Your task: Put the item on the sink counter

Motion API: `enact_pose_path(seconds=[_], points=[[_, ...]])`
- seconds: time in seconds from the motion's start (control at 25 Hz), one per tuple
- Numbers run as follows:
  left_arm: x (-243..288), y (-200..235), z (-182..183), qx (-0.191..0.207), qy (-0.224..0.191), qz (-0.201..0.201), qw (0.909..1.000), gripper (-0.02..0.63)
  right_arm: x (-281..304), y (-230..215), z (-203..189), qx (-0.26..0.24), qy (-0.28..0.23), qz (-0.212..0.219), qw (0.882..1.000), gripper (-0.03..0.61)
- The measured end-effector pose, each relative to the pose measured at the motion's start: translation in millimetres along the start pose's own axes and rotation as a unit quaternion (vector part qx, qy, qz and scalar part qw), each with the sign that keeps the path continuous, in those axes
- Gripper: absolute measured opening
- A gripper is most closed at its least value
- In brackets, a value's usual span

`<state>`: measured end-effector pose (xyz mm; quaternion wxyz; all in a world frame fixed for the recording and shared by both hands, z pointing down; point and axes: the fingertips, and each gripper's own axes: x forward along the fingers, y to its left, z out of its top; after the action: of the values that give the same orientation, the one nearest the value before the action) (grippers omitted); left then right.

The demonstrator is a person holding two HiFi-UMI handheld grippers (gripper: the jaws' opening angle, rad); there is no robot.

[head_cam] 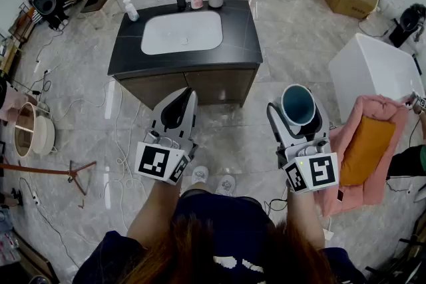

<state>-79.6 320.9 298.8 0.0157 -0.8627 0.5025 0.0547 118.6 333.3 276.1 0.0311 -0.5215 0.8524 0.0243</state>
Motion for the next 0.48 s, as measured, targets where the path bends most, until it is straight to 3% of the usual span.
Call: enact_pose_path(seconds=[0.48], points=[[-3,-5,2,0.002,-0.001,0.014,0.9999,0.028,-12,-10,6,0.016,-0.007,0.005,1.0,0.399]])
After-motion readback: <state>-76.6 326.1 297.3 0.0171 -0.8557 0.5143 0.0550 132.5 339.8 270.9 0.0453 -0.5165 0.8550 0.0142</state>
